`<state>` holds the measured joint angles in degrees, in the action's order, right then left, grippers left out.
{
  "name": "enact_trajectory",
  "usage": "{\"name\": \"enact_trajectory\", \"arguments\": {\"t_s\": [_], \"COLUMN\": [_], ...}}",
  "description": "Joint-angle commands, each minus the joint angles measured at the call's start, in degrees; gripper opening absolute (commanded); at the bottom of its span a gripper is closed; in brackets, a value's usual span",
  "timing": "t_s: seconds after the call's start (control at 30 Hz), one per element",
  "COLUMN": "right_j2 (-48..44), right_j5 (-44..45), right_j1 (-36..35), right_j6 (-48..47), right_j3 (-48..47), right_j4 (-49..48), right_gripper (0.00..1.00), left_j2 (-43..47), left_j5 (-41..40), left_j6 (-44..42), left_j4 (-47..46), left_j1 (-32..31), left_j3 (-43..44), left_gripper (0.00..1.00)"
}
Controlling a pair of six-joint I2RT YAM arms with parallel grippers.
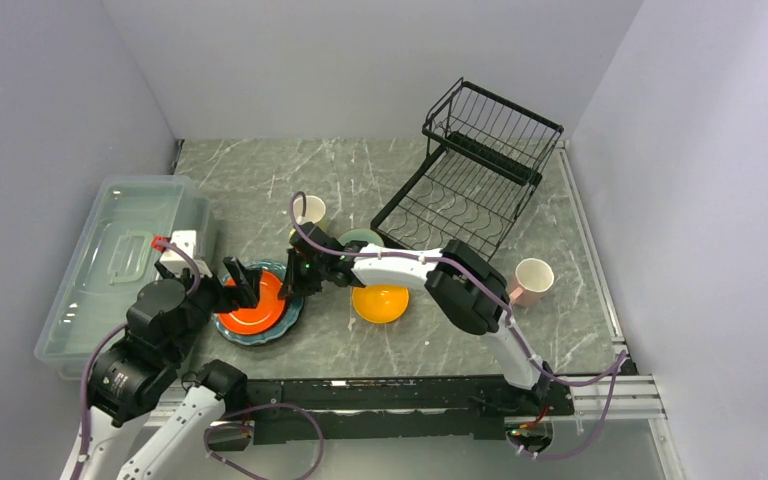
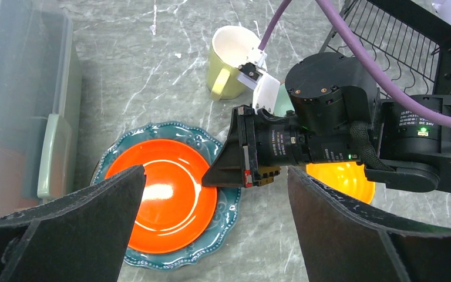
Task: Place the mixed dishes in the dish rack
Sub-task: Pick up the plate at the center of the board.
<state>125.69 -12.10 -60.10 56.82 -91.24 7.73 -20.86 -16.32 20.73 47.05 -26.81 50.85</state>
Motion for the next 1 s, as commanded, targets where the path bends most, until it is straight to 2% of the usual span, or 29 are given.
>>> {"name": "enact_trajectory", "arguments": {"t_s": [0.0, 0.27, 0.5, 0.77, 0.97], "right_j2": [-4.6, -11.8, -18.4, -28.0, -35.9], "right_j5": [2.0, 5.6, 11.5, 18.7, 21.9], "right_j1": [-0.2, -0.2, 0.2, 1.5, 3.4], "right_j6": [-0.9, -3.9, -8.9, -14.8, -17.8], "right_j3": [-2.3, -0.5, -0.6, 0.7, 2.2], "right_j4": [0.4, 3.4, 12.1, 23.7, 31.6], "right_gripper": [0.00, 0.00, 0.00, 0.00, 0.00], "left_j2": [0.9, 1.1, 1.2, -1.2, -7.2], "left_j5": [0.3, 0.7, 3.4, 14.4, 26.4], "left_j6": [0.4, 0.3, -0.5, -3.8, -6.6], "left_j4": [-1.6, -1.8, -2.9, -7.2, -10.9], "left_j1": [0.4, 0.4, 0.4, 0.4, 0.4], "left_j3": [1.4, 1.4, 1.0, 0.1, 1.4], "left_gripper": [0.98, 0.99, 0.99, 0.99, 1.00]}}
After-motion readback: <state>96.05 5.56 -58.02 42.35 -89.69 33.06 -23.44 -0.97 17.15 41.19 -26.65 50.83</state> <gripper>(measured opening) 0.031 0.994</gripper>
